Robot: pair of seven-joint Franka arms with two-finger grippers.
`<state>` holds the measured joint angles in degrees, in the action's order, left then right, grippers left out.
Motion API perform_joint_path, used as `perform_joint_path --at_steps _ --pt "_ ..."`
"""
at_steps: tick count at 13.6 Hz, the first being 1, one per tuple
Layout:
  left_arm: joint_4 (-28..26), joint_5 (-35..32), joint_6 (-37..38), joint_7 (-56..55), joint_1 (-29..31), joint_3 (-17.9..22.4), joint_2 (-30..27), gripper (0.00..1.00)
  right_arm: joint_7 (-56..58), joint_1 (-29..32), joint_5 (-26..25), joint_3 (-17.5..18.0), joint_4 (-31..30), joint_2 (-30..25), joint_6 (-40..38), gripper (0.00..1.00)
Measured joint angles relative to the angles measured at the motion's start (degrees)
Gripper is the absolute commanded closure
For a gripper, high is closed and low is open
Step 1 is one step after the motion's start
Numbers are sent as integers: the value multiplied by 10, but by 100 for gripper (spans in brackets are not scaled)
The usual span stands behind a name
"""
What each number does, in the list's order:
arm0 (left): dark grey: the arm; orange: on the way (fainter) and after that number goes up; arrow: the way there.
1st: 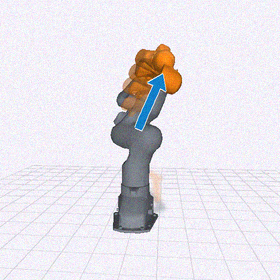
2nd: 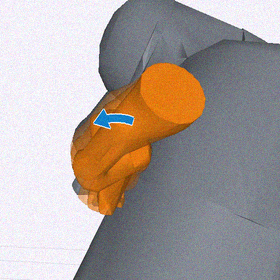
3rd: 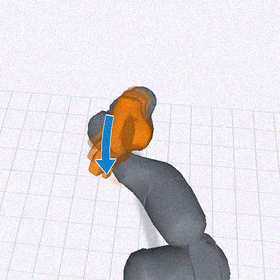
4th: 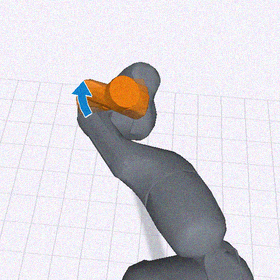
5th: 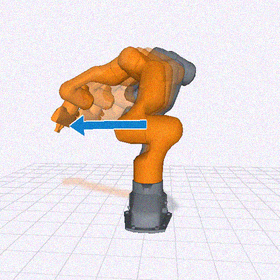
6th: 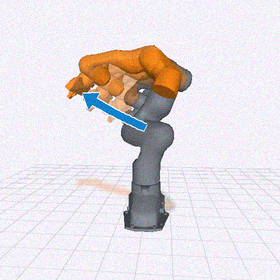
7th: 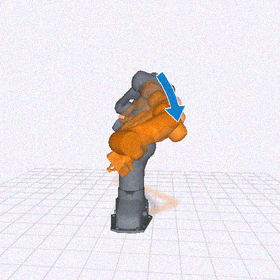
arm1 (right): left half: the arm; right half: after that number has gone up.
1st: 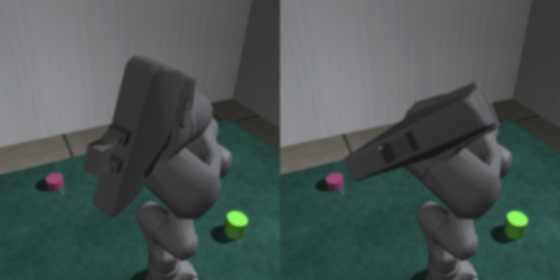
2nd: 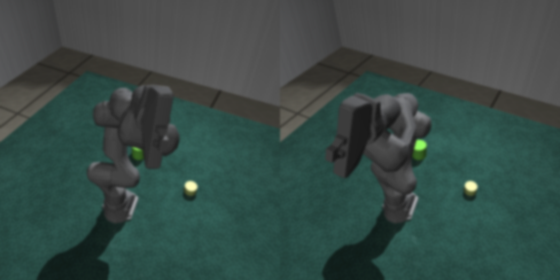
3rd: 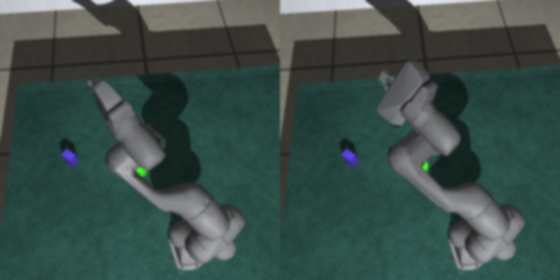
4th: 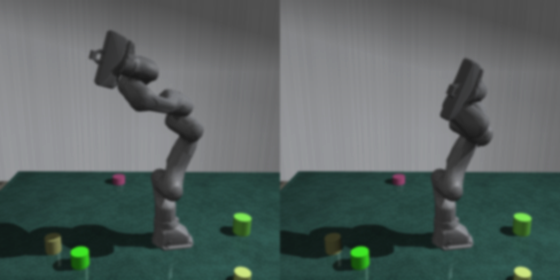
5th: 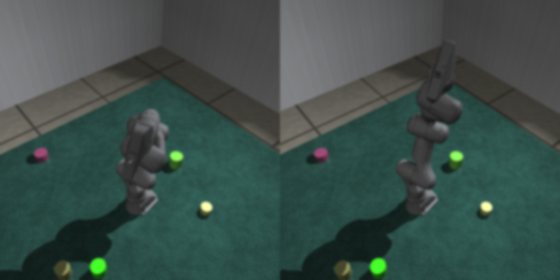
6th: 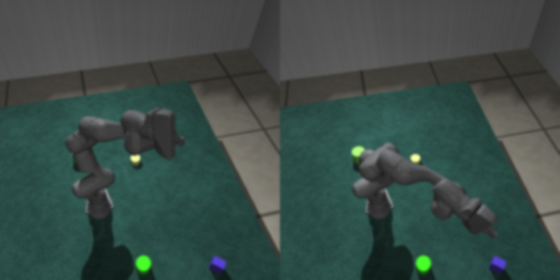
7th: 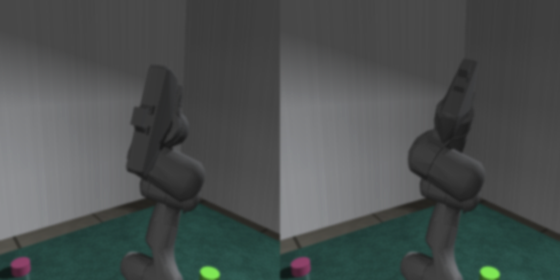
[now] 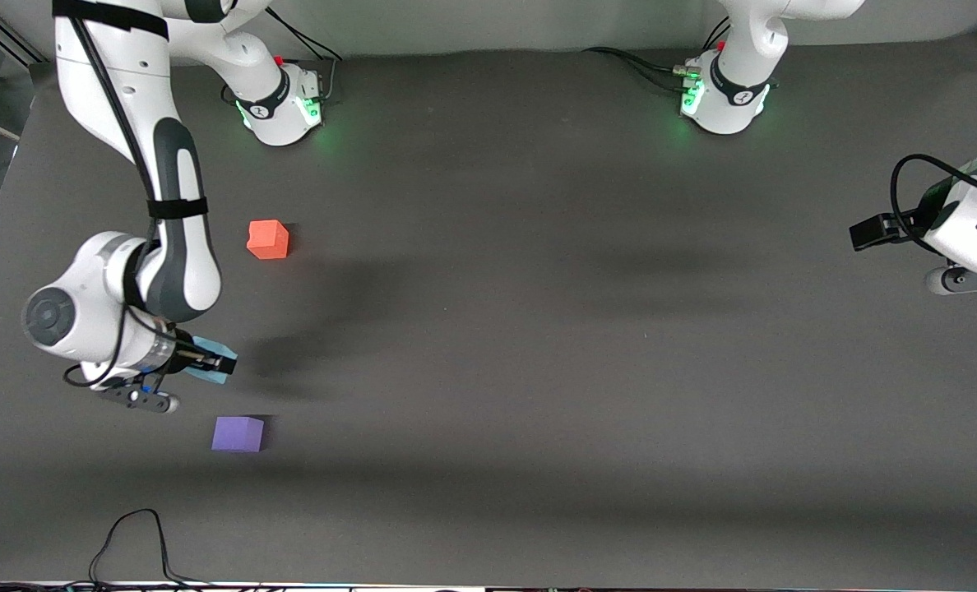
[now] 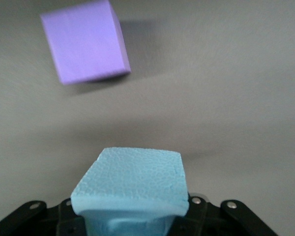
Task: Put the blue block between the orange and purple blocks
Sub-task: 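Lower the blue block between the orange and purple blocks, release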
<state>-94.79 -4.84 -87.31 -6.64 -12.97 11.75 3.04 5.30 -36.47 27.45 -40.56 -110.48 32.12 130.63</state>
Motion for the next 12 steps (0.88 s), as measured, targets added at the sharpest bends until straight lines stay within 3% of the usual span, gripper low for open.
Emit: perform_joint_path --at_steps 3,7,10,12 --pt "0 0 0 1 0 0 0 0 59 -22 66 9 -63 0 56 83" --pt "0 0 0 2 0 0 0 0 76 -47 82 11 -86 6 67 79" --pt "0 0 0 2 0 1 0 0 104 -44 84 11 -107 12 92 65" --pt "0 0 0 2 0 1 0 0 110 -44 85 11 -112 17 98 48"
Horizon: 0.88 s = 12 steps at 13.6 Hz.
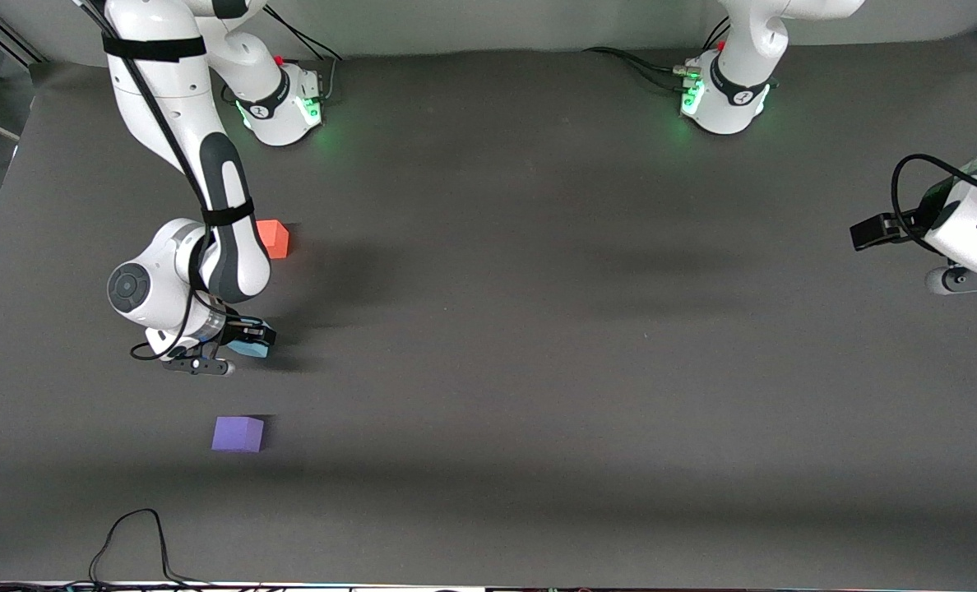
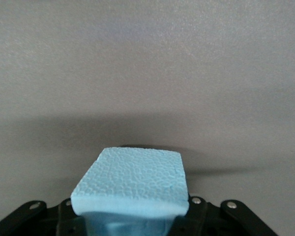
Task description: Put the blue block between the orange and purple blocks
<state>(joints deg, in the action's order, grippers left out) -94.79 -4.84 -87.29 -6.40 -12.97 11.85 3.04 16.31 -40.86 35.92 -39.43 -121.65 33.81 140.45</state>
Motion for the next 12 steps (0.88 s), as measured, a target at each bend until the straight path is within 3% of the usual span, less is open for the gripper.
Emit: perform_joint_path --at_steps 1,2,3,9,12 --pt "0 0 0 0 0 0 0 0 1 0 0 0 0 1 0 37" --pt "0 0 0 1 0 0 0 0 2 0 0 1 0 2 0 6" --pt "0 0 0 1 0 1 0 0 5 -1 0 3 0 2 0 0" --pt "0 0 0 7 0 1 0 0 21 -3 1 6 4 -7 0 0" --pt "-1 0 0 10 0 2 0 0 23 -15 -1 -21 12 -60 -21 0"
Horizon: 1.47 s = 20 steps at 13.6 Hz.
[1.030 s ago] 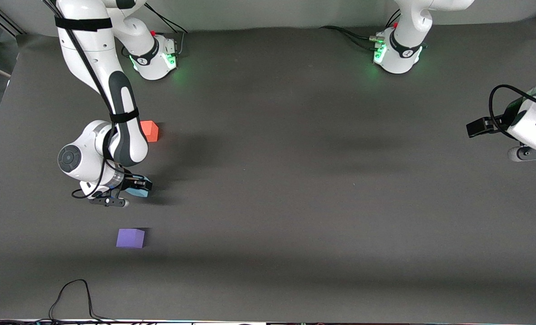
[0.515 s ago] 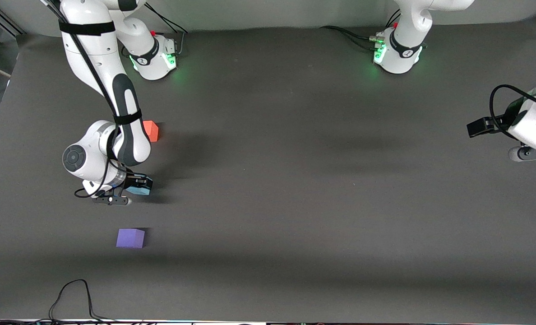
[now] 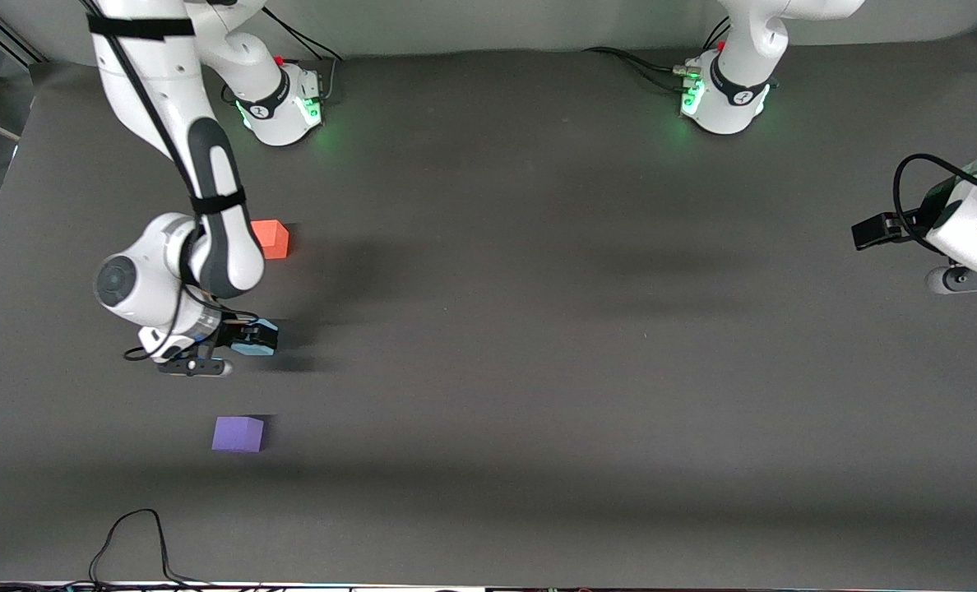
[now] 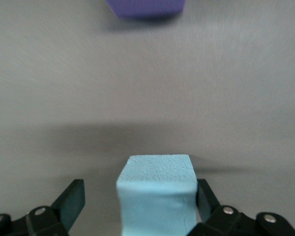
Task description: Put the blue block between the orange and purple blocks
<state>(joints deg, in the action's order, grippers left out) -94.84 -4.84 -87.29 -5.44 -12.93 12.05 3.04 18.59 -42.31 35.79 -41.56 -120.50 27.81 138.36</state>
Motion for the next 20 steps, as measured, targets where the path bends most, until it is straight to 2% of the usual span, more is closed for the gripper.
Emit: perform_joint_path --at_steps 2,4,7,9,14,20 --pt "0 0 0 0 0 0 0 0 4 -38 -36 -60 8 -54 -36 0" --pt "0 0 0 1 0 0 0 0 4 -71 -95 -126 40 -103 -133 0" --pt "0 0 1 1 0 0 0 0 -7 -76 -178 -177 154 -134 -308 0" --pt "0 0 1 1 0 0 0 0 -20 -76 -212 -186 215 -136 -378 0" --pt "2 0 1 1 -1 0 0 0 -44 -77 -219 -217 290 -134 -446 0" --pt "9 0 1 1 0 1 -1 0 -154 -78 -219 -218 335 -152 -492 0"
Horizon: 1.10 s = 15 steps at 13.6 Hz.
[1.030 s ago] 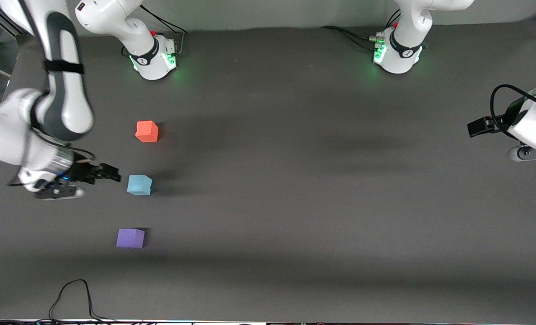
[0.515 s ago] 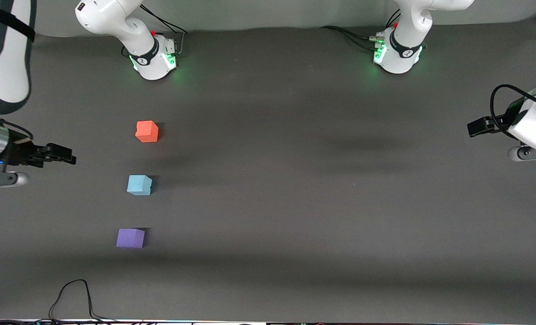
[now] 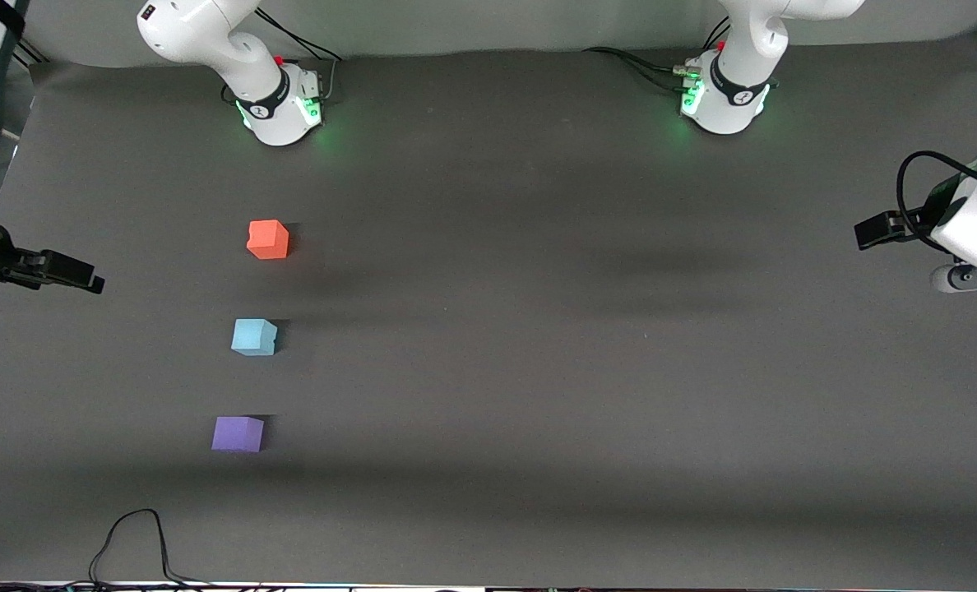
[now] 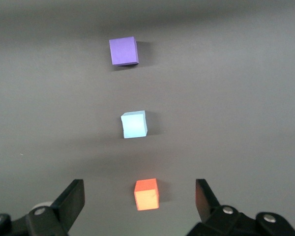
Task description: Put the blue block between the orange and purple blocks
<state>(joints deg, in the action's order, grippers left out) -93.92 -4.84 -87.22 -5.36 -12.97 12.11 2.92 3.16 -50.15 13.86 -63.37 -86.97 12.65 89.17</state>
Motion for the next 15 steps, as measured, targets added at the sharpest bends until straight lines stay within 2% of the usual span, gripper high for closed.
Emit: perform_joint_path --at_steps 2,3,4,8,9,11,13,14,15 --pt "1 0 0 0 0 0 0 0 -45 2 0 7 4 -18 -20 0" --pt "1 0 0 0 0 0 0 0 -60 15 0 27 4 -32 -25 0" --pt "1 0 0 0 0 0 0 0 -71 56 -1 74 4 -47 -28 0" --pt "1 0 0 0 0 1 0 0 -120 294 -51 353 -3 -76 -40 0" --pt "1 0 0 0 0 1 0 0 -126 330 -64 403 -12 -82 -39 0" --pt "1 0 0 0 0 1 0 0 -132 382 -95 481 -58 -102 -18 0" --pt "1 0 0 0 0 1 0 0 -134 443 -105 553 -123 -133 31 0" --pt "1 0 0 0 0 1 0 0 -134 468 -107 581 -152 -151 46 0" --pt "1 0 0 0 0 1 0 0 -134 478 -108 593 -171 -169 53 0"
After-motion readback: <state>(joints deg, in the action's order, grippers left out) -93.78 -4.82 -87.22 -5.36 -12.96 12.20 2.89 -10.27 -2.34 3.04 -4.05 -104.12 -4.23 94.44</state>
